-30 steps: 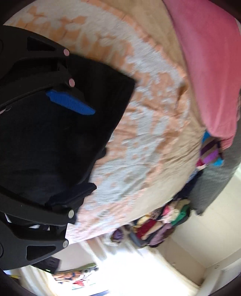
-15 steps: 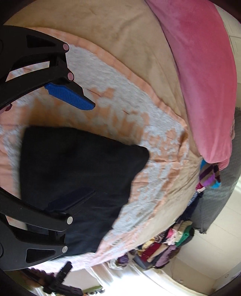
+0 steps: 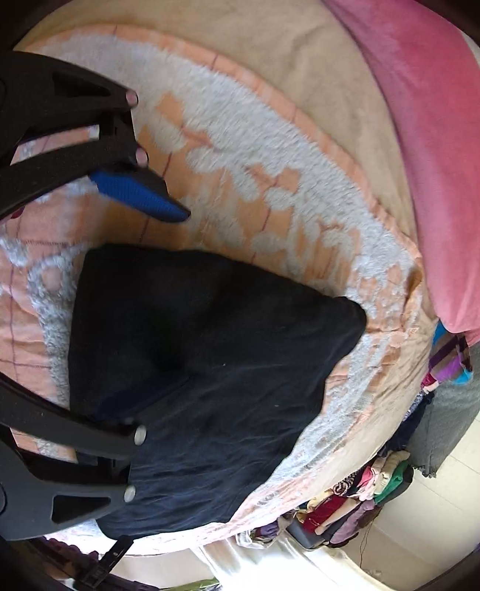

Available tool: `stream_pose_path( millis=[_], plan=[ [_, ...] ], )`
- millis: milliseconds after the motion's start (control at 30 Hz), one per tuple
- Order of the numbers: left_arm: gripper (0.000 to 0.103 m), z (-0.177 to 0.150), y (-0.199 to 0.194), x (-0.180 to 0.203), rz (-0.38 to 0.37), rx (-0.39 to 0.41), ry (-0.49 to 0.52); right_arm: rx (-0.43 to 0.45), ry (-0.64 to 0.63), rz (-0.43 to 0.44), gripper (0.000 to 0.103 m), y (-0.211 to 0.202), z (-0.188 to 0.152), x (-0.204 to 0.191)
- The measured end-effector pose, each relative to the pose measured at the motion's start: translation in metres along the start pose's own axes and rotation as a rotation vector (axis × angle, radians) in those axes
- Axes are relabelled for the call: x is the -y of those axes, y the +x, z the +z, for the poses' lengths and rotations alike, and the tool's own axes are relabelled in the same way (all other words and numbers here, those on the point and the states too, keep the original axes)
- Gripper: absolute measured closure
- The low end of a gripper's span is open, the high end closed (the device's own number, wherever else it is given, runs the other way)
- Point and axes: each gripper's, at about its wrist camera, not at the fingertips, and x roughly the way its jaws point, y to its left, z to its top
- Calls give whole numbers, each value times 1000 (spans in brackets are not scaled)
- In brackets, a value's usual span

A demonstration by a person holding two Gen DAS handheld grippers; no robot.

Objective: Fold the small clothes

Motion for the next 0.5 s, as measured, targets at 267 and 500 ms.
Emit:
stream_pose_path(
  millis=[267, 500],
  plan=[
    [92, -5, -17, 6, -35, -1, 61, -15, -12, 50, 86, 1, -2, -3],
    [91, -9, -32, 6, -36, 0, 95, -12, -48, 38, 88, -18, -7, -11]
  ],
)
